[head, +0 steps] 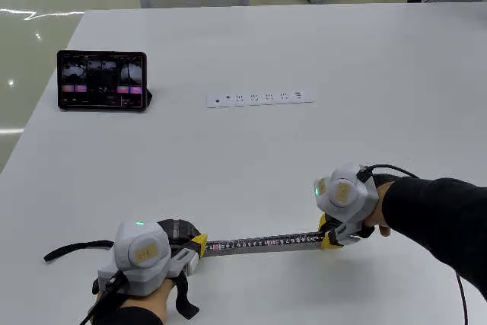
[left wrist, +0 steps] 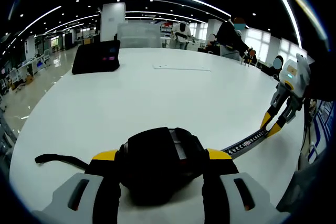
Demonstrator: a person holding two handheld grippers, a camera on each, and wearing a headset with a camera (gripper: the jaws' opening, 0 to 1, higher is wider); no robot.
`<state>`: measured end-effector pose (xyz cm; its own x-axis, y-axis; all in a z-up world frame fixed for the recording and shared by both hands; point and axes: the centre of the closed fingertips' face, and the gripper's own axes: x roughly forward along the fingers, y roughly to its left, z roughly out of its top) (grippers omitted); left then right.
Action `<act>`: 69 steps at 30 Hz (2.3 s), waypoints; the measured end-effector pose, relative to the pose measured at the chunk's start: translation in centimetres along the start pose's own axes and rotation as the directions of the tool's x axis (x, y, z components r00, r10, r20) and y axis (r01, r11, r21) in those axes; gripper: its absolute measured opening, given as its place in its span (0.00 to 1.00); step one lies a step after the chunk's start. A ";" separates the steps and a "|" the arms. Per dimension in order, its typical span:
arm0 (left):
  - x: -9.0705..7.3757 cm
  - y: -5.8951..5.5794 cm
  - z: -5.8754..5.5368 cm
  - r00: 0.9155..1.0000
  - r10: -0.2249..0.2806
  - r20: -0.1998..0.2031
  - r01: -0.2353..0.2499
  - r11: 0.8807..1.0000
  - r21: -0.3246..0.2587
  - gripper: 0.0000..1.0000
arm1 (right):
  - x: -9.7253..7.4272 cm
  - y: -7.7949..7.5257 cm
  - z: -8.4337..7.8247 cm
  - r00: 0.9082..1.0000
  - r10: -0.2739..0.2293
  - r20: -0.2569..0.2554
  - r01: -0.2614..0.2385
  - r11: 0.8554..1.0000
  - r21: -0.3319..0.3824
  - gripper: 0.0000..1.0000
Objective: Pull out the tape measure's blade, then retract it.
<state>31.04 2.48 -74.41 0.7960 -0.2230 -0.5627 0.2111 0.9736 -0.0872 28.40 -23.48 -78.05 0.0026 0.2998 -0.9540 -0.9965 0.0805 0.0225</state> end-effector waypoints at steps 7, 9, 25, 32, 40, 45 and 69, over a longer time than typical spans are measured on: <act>0.0 0.0 0.0 1.000 -0.002 -0.005 0.002 1.000 -0.002 0.58 | 0.1 0.1 0.4 1.000 -0.005 -0.015 0.005 1.000 -0.001 0.09; 0.0 0.0 0.0 1.000 -0.002 -0.006 0.002 1.000 -0.003 0.58 | 0.1 0.1 0.5 1.000 -0.008 -0.016 0.008 1.000 0.002 0.09; 0.1 0.0 0.0 1.000 -0.007 -0.007 0.007 1.000 -0.002 0.59 | 0.4 0.1 1.1 0.999 -0.030 -0.033 0.031 0.999 0.022 0.09; 0.1 -0.1 -0.1 1.000 -0.014 -0.015 0.014 1.000 0.001 0.59 | 0.6 0.3 1.7 0.998 -0.038 -0.047 0.039 0.999 0.020 0.09; 0.2 -0.1 -0.1 1.000 -0.016 -0.021 0.016 1.000 0.003 0.59 | 0.9 0.3 2.6 0.999 -0.035 -0.037 0.035 0.999 0.020 0.09; 0.2 -0.1 -0.2 0.999 -0.015 -0.029 0.015 1.000 0.001 0.59 | 1.1 0.5 3.4 0.999 -0.032 -0.023 0.033 0.999 0.017 0.09; 0.2 0.0 -0.1 0.999 -0.009 -0.033 0.009 1.000 -0.002 0.59 | 2.3 0.6 7.1 1.000 -0.016 0.020 0.016 1.000 -0.004 0.09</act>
<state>31.10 2.39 -74.63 0.7751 -0.2304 -0.5883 0.2174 0.9715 -0.0940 28.42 -15.96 -78.10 0.0203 0.3171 -0.9482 -0.9966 0.0819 0.0060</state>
